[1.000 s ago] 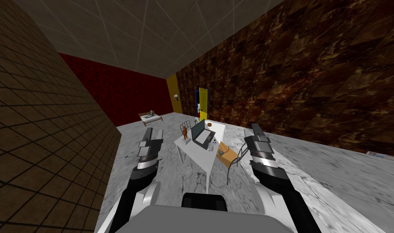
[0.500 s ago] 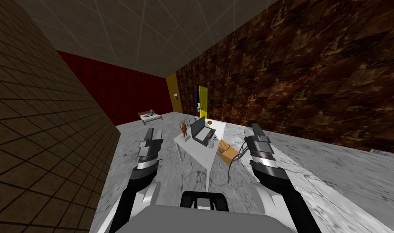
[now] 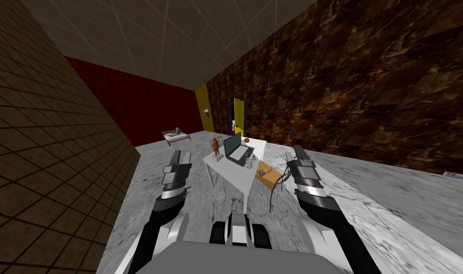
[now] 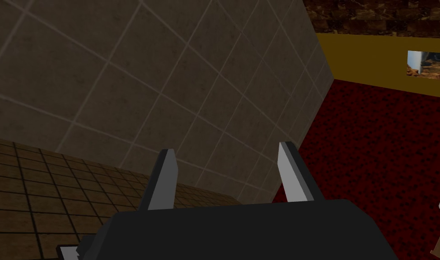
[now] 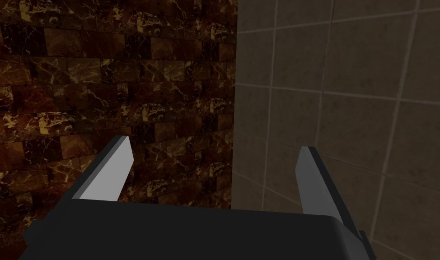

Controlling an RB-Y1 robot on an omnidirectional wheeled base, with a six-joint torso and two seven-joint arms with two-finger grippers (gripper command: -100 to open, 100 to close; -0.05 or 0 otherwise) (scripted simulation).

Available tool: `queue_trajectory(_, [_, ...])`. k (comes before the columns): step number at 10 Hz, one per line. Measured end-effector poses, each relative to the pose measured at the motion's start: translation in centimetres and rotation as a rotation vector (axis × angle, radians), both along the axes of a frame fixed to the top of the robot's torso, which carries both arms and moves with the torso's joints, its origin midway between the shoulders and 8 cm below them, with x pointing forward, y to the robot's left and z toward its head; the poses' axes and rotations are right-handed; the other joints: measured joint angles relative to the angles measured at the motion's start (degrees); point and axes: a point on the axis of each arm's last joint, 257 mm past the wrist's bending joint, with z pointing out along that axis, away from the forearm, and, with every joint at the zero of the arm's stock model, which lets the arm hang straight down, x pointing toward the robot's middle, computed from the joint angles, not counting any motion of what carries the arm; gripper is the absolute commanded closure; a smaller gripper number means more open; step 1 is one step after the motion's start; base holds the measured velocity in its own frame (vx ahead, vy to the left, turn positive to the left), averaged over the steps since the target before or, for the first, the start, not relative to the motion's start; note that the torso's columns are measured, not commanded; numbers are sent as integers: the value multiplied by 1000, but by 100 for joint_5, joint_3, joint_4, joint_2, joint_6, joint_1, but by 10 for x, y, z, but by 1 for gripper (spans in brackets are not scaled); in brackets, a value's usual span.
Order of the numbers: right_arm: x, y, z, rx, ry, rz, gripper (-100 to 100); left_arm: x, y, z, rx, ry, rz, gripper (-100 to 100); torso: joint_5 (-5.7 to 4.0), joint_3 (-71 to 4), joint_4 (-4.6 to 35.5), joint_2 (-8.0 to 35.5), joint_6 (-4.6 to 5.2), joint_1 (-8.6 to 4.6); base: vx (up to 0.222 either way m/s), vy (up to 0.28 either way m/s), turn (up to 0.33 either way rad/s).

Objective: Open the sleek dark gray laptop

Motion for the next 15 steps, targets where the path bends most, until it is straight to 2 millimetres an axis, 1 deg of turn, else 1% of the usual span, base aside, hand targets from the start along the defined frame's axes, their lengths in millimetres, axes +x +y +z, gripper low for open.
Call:
queue_trajectory(3, [3,3,-8,-132,46,-9,-100,0,0,0,0,0,0,0,0,-31,23,21,0,3,15,125,-5])
queue_trajectory(6, [7,-1,-20,-275,96,-58,-100,0,0,0,0,0,0,0,-4,-30,24,21,0,-15,19,160,-4])
queue_trajectory(7, [8,-4,-24,-325,113,-83,-100,0,0,0,0,0,0,0,-2,-32,23,18,0,-3,30,227,-7])
queue_trajectory(9, [10,-14,-31,-428,148,-139,-100,0,0,0,0,0,0,0,-1,-31,24,22,0,-7,12,208,-5])
queue_trajectory(11, [12,-25,-41,-536,189,-202,-100,0,0,0,0,0,0,0,-4,-27,25,26,0,-13,20,226,-4])
queue_trajectory(15, [15,-56,-63,-765,285,-336,-100,0,0,0,0,0,0,0,-4,-35,22,13,0,-15,75,253,-4])
